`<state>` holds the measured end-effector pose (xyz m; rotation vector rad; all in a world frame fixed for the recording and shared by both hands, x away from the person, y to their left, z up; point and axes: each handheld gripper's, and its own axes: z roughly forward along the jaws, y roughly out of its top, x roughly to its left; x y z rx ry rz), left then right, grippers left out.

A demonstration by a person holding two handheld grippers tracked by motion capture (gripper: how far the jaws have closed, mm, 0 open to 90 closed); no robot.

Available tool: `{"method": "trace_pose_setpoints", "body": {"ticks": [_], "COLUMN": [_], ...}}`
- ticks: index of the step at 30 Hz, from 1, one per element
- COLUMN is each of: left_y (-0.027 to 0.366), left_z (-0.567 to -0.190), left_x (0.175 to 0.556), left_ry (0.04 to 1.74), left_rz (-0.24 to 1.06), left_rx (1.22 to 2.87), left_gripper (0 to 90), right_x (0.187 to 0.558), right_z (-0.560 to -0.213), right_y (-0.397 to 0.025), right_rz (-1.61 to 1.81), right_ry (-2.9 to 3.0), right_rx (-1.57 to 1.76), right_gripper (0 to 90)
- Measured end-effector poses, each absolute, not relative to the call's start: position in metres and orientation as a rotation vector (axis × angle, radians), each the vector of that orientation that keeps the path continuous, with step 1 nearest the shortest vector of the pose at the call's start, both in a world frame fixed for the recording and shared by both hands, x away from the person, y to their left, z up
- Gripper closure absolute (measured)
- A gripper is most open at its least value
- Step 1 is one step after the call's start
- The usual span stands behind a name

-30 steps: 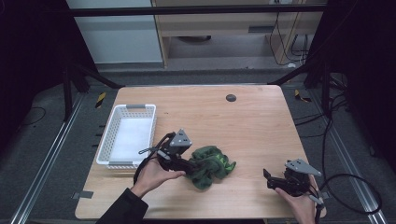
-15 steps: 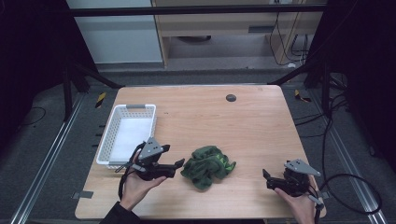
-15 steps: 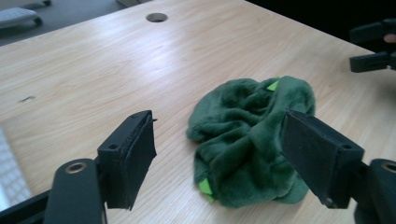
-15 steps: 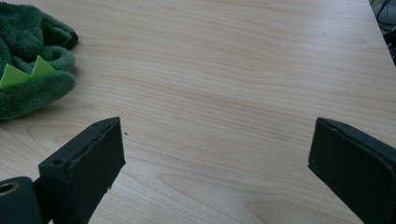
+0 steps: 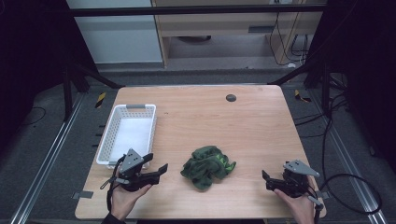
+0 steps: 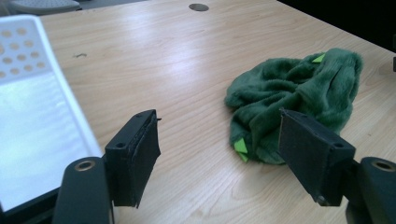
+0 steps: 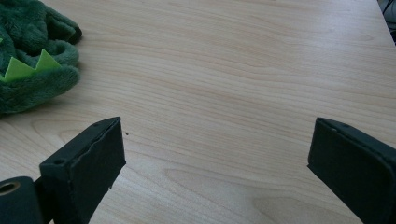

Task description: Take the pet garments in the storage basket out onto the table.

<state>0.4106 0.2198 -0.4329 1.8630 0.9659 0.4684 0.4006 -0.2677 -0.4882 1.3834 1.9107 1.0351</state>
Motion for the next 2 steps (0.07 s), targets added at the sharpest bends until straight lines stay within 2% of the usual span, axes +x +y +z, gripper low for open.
{"method": "trace_pose_setpoints", "body": {"ticks": [2], "left_y": [0.2249], "left_z": [-0.4361], "left_x": [0.4070], "left_ry": [0.978], "left_rz": [0.479], "left_rx": [1.861], "left_gripper": [28.4], "right_x": [0.3995], "right_z": [-0.4875], "right_y": [-0.2672], "right_rz": [1.042], "right_ry": [1.913], "right_rx": [1.391], "right_gripper": [4.0]}}
